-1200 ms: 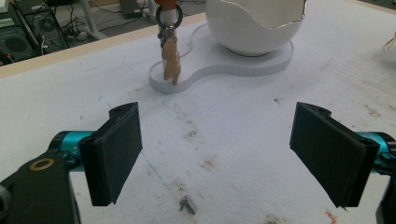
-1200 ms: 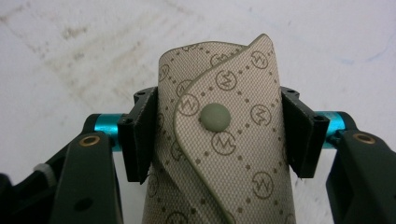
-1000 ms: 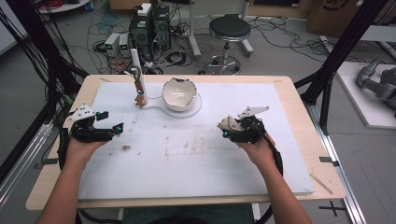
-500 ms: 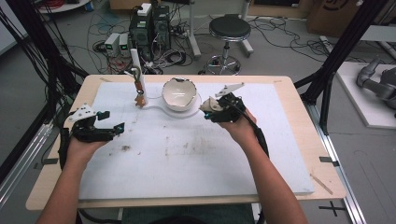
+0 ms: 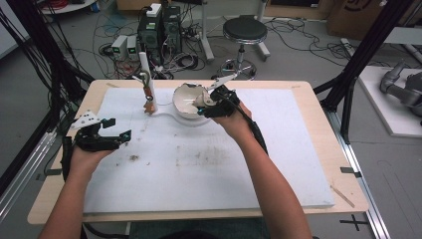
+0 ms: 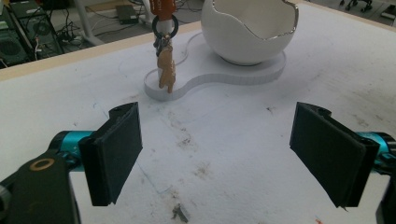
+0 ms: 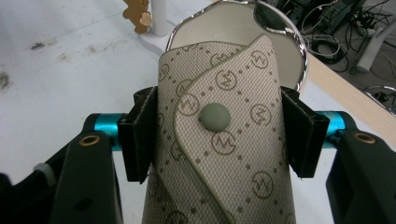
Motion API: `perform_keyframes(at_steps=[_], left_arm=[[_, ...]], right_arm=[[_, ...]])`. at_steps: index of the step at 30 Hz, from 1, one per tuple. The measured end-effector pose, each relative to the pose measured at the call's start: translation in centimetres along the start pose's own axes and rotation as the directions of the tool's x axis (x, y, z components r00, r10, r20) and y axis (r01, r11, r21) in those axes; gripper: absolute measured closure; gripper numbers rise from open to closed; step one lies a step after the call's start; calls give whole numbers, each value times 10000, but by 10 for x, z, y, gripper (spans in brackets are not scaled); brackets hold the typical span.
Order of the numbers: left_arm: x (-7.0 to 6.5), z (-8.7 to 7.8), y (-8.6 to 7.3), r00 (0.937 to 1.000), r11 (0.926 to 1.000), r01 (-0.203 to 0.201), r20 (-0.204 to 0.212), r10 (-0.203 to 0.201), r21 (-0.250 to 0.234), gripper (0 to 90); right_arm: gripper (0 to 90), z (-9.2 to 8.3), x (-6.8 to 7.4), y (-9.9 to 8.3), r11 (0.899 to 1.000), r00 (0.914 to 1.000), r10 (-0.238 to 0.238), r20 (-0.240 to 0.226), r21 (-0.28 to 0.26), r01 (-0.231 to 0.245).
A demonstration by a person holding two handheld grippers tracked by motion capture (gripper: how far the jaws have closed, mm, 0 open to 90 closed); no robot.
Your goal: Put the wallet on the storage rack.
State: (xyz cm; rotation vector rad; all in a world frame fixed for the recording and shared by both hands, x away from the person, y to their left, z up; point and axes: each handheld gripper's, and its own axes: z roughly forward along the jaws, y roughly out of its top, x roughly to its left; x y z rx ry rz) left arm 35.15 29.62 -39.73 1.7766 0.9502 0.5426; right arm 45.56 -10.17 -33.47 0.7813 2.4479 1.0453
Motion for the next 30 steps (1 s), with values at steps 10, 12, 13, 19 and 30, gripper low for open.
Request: perform_keyframes(at_steps=[10,12,13,19,30], left_arm=[[-1,1,0,10000,10000,-13,85,13,-18,169],[-1,1,1,9999,10000,-44,92,44,-26,169],[-2,1,1,9999,10000,-37,105,38,-39,169],[-2,2,1,9999,10000,-88,104,88,-25,169],[0,1,0,9999,10000,-88,59,88,0,169]], right_arm=[[367,19,-2,22,9996,9998,197,-90,-182,-198],[367,22,-3,26,9997,9999,152,-41,-201,-153],[367,22,-3,29,9997,9998,176,-66,-166,-177],[367,34,-9,36,9994,9996,246,121,-250,-243],[366,54,-15,40,9996,9994,291,190,12,-291]])
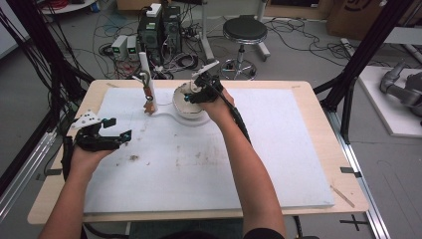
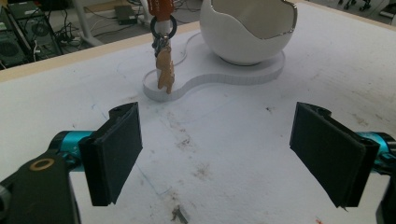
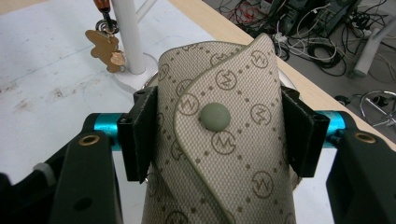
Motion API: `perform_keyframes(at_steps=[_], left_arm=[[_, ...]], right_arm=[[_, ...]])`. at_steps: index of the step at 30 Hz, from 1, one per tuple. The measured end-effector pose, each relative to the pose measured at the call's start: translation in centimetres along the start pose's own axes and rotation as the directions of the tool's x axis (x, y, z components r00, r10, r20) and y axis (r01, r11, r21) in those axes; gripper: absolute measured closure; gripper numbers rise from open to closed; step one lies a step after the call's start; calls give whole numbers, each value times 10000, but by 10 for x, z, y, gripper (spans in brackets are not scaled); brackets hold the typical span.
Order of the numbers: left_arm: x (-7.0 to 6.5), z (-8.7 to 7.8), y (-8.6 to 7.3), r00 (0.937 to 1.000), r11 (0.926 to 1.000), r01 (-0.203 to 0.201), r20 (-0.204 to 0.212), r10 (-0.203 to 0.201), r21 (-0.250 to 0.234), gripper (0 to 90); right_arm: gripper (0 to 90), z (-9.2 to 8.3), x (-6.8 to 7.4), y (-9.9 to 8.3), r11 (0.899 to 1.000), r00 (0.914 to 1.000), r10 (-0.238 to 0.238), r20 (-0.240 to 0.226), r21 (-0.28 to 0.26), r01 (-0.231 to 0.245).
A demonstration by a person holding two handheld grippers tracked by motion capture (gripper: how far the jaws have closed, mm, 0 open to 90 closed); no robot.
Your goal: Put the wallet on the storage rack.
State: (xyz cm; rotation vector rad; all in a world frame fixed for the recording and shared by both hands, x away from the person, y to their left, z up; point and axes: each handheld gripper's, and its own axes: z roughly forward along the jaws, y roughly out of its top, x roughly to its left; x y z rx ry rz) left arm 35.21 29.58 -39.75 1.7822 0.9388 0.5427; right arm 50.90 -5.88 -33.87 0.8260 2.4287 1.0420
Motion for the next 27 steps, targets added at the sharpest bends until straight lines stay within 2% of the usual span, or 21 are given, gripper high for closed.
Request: perform_keyframes(at_steps=[3,6,14,17,27], left_arm=[[0,0,-1,10000,10000,-6,-22,6,55,169],[-1,1,-1,10000,10000,-46,-9,46,76,169],[-2,2,-1,10000,10000,-36,-54,37,77,169],[-1,1,-1,10000,10000,-39,-53,40,89,169],[0,0,-1,10000,10000,-40,-54,40,65,169]], right_arm=[[365,7,-1,-3,9996,9999,146,-55,252,-144],[365,10,-3,-3,9997,9997,220,-132,119,-219],[365,15,3,-2,10000,9997,-5,-238,17,5],[364,18,5,-2,9998,9995,-158,-260,142,162],[362,32,7,-5,9981,9998,-58,-197,611,70]])
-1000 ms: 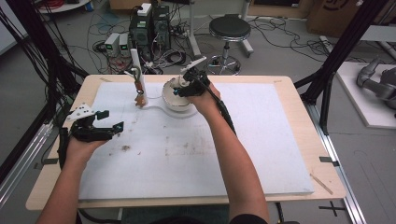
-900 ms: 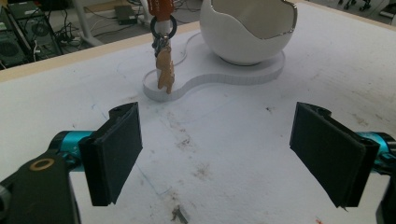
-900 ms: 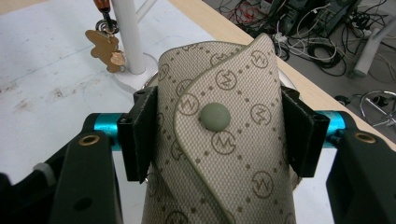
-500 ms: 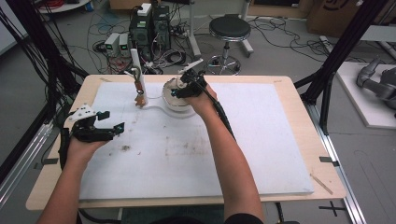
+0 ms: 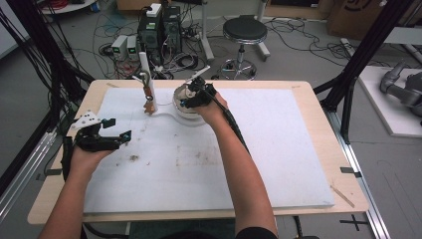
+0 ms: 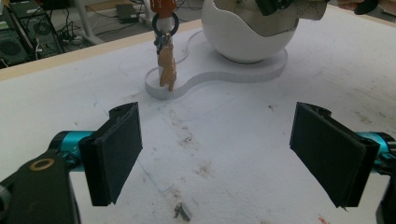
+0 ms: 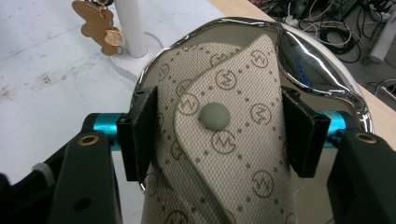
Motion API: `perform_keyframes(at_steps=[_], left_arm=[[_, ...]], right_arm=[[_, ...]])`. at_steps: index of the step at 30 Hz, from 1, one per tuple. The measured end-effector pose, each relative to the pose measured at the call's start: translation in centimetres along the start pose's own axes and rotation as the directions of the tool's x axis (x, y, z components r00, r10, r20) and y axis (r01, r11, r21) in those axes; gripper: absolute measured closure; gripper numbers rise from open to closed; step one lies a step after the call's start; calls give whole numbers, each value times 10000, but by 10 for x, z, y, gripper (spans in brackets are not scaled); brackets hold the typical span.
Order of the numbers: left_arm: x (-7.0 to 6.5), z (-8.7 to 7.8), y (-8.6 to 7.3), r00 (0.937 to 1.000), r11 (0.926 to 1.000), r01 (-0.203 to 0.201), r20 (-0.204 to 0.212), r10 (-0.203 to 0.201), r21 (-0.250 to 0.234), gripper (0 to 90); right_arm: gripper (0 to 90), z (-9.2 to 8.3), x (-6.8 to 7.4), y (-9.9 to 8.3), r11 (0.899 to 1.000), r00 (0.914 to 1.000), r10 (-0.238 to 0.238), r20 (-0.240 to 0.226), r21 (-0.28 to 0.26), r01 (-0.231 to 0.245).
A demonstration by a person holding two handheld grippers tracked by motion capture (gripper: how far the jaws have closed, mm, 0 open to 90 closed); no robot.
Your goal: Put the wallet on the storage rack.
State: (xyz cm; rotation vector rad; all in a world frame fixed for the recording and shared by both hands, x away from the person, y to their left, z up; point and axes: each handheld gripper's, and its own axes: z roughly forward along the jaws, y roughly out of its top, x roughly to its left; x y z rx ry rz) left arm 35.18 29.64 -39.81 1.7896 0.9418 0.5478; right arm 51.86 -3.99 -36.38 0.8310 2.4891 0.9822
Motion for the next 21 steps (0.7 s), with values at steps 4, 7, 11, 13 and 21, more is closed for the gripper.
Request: perform_keyframes(at_steps=[4,7,11,13,21], left_arm=[[1,0,0,10000,10000,12,-12,-12,-1,169],[1,0,0,10000,10000,9,-12,-9,-3,169],[0,0,0,10000,10000,19,1,-19,-23,169],[1,-1,0,10000,10000,20,-16,-20,-11,169],[2,-2,-1,10000,10000,44,-63,-44,-16,169]], right_arm=[[361,2,0,1,10000,10000,-46,73,18,46],[358,4,1,2,9999,9999,-20,146,102,19],[347,7,2,2,9998,9994,-46,356,194,39],[336,8,2,2,9997,9990,-4,443,247,-6],[271,3,0,1,9995,9977,148,665,252,-165]])
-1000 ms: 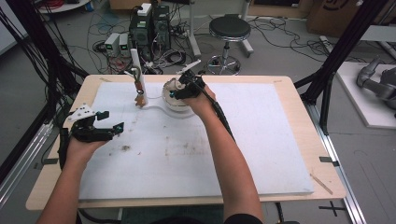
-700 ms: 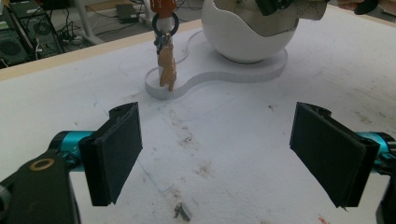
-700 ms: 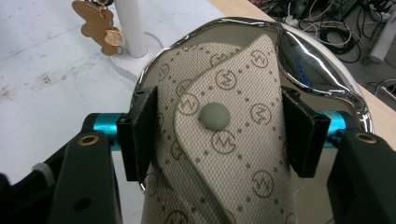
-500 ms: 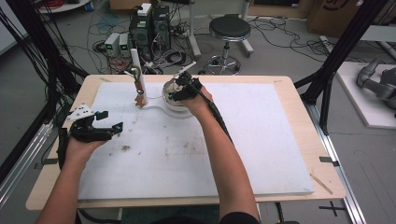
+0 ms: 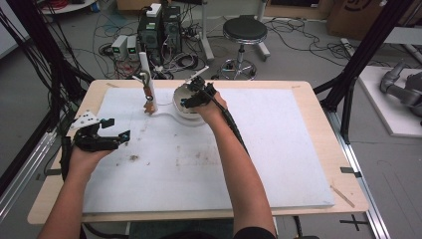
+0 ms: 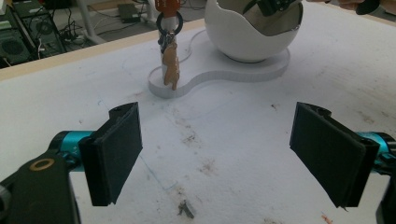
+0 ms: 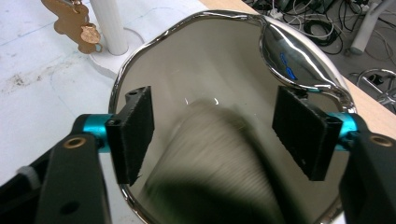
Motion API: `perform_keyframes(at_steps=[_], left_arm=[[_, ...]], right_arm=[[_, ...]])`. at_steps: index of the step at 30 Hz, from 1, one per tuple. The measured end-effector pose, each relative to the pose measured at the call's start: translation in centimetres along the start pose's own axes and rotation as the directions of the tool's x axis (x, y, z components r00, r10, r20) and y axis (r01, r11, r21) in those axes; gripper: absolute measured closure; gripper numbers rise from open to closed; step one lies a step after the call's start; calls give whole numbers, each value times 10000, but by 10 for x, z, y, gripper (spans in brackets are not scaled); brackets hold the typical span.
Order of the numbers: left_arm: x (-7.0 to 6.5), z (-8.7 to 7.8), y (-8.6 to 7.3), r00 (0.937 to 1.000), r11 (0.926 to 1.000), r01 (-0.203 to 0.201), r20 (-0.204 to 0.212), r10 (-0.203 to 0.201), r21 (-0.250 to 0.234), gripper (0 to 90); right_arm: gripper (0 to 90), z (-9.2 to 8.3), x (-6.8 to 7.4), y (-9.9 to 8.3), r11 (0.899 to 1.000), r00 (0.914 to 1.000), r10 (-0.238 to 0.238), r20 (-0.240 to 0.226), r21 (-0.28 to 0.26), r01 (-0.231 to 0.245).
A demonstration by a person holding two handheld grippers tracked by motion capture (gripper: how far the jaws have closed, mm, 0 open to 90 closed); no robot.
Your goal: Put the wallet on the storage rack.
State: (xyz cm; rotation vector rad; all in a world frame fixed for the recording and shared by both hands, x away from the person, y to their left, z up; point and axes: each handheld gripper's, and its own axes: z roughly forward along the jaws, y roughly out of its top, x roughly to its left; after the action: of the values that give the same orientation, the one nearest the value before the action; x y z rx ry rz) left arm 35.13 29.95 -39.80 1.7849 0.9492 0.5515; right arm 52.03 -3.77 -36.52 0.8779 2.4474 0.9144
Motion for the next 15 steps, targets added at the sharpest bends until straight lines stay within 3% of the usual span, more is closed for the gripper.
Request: perform_keyframes(at_steps=[3,11,15], left_arm=[[0,-1,0,10000,10000,-20,-2,20,4,169],[1,-2,0,10000,10000,12,-24,-12,-33,169],[0,-3,1,10000,10000,-3,-69,3,-50,169]], right_arm=[[233,-2,0,0,9998,9998,156,-80,109,-155],[219,-14,4,-1,9997,9998,-14,-174,250,19],[219,-25,6,-5,10000,9998,-74,-204,-39,73]])
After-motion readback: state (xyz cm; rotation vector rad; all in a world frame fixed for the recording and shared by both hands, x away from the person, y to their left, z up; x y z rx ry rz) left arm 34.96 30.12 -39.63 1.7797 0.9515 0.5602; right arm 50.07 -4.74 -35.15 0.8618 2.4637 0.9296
